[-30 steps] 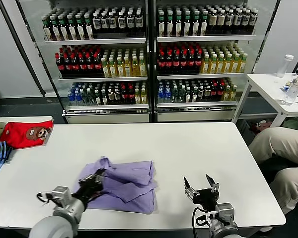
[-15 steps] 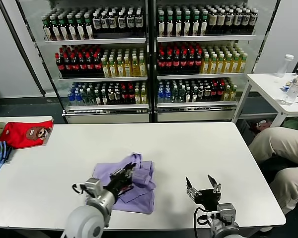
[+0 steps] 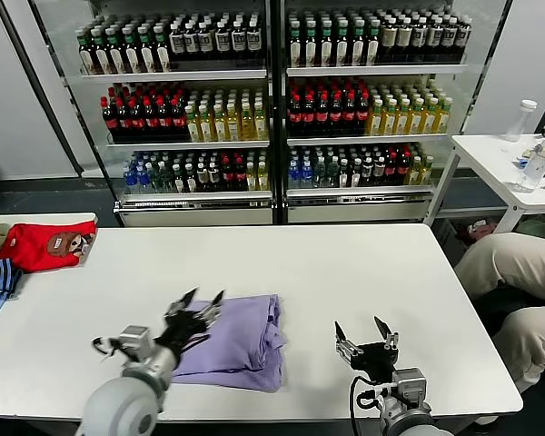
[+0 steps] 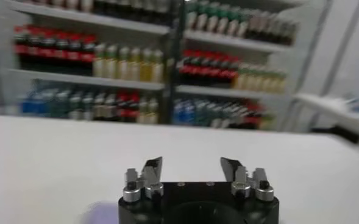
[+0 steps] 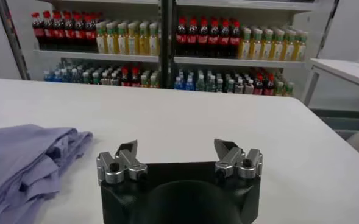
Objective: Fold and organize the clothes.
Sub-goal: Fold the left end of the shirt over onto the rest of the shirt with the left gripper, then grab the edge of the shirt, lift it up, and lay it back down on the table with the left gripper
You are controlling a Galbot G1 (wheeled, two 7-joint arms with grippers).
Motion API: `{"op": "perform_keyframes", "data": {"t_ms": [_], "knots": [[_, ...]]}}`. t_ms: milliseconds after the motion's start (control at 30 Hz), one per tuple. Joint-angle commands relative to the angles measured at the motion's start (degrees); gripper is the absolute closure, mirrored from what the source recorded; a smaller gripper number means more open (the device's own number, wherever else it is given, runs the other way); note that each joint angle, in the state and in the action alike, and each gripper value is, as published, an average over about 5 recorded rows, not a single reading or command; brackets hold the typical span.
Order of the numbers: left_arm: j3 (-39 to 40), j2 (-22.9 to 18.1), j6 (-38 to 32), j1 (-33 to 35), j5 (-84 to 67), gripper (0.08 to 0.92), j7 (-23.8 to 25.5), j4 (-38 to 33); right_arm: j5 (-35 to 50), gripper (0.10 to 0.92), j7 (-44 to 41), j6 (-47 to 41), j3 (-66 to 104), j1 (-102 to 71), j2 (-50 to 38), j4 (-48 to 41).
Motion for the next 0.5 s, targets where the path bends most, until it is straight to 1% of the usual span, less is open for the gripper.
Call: {"op": "perform_keyframes", "data": {"t_ms": [33,167,400,500], "knots": [[-10.0,2.5,-2.6,7.5,4.0,0.233,3.3,9.3,0.0,0.203,0.0,0.1,-0.1,0.4,-0.1,-0.3],[-9.1,1.4,-2.4,6.3,3.6,0.182,4.0,10.0,0.0,0.203,0.0,0.2,0.1,0.1,-0.3,-0.2],[-9.0,0.6,-1.6,5.4,-0.7,0.177,4.8,10.8,0.0,0.203,0.0,0.3,-0.1,0.3,-0.7,-0.2],[-9.1,0.4,-0.8,5.4,-4.6,0.194,5.9,10.5,0.0,0.203,-0.1,0.3,-0.1,0.4,-0.8,-0.3]]}}
